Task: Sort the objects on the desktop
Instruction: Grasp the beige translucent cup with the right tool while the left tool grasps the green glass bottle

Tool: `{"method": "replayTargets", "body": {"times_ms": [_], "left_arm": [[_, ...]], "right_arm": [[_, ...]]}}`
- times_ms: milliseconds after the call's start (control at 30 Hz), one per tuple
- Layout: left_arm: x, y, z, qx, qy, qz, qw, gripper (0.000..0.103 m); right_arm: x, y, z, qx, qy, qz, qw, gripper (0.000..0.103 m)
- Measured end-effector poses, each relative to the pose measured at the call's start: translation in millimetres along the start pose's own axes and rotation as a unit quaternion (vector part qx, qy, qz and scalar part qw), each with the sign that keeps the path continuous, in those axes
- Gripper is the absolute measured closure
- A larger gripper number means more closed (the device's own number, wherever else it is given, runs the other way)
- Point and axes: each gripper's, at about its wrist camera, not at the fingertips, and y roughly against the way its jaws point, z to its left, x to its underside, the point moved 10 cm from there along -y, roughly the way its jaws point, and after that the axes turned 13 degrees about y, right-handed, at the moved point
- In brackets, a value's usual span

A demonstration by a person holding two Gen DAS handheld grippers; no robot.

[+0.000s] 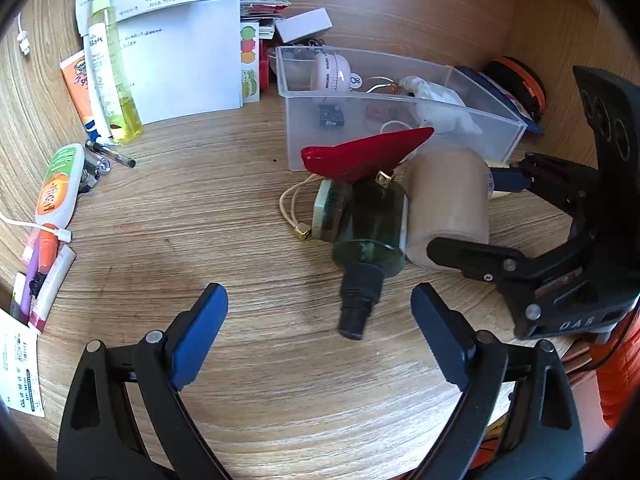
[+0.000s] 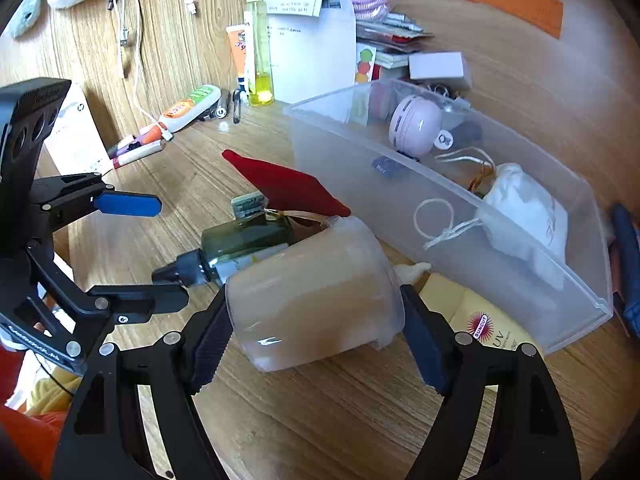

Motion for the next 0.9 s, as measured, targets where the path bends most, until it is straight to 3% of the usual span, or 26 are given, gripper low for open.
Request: {"method": "replayTargets", "body": {"times_ms": [300,433,533,800,900], "left_arm": [[-8.3,-7.0,-29.2,0.012,-0.032,-0.001,0.9994,0.011],[-6.0,-20.3,-42.2,0.012,-0.043,0.020,0.9988,0.029],[-2.7,-30.6,-47.4,0.014,-0.041,0.037,0.9984,0.036],[-6.5,-37.2,-54.9,0.015,-0.021,0.038,0.9989,0.038],[-9.2,-38.7,-55.8,0.010,-0.021,0.032,0.9992,0.050]], "right_arm": [[22.8,28.0,-8.9,0.007,-0.051,-0.020,0.998,0.030],[33.6,52.1,-19.4,0.014,-0.074,-0.035,0.997,0.036],[40.5,63.0,-25.0,0.023,-0.071,-0.032,0.997,0.037],[49.7,62.3,-19.6,0.024,-0.042,-0.021,0.999,0.037],[54.4,51.8,-16.8,0.020,-0.043,-0.010,0.999,0.037]]}}
